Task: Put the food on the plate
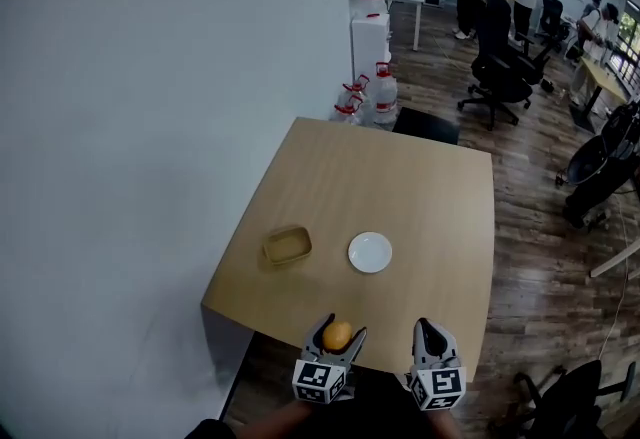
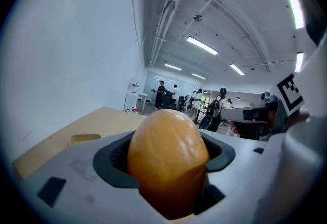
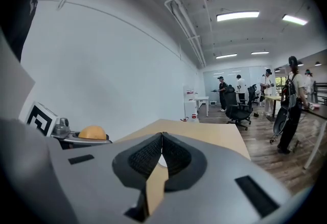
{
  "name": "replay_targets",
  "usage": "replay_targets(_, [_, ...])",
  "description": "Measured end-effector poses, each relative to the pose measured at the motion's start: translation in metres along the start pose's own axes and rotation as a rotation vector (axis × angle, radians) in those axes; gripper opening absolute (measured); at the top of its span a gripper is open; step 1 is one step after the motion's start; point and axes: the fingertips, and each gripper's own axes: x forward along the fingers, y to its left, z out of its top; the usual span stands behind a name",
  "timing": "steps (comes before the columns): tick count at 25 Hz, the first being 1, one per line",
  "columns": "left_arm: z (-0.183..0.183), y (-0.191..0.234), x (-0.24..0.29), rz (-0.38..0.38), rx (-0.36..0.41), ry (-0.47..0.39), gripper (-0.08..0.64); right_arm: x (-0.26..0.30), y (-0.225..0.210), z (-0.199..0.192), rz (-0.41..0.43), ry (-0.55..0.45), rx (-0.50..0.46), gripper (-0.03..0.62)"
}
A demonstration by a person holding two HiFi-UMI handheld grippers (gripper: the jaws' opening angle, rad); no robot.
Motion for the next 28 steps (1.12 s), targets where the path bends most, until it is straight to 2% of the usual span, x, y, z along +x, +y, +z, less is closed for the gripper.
replay_targets(3, [-0.004, 0.007, 0.032, 0.003, 0.007, 0.022, 0.321, 0.021, -0.014, 0.001, 0.015, 0.006, 0.003, 0.060])
replay_targets(8, [-0.022, 0.022, 0.085, 0.030, 0.034, 0.104, 0.321, 0.053, -0.040, 0.003, 0.034, 0.038, 0.009, 0.060])
replay_targets(18, [-0.047, 0.057, 0.169, 0.068, 0.067, 0.177, 0.321, 0.103, -0.072, -0.012, 0.070, 0.091, 0.035, 0.060])
replay_targets(24, [-0.082, 0.076, 0.208, 0.064, 0.034, 0.258, 0.319, 0.118, -0.085, -0.026, 0.087, 0.115, 0.034, 0.060])
replay_targets(28, [-0.097, 0.089, 0.227, 0.052, 0.099, 0.312, 0.321, 0.125, -0.090, -0.034, 0.094, 0.137, 0.043, 0.060])
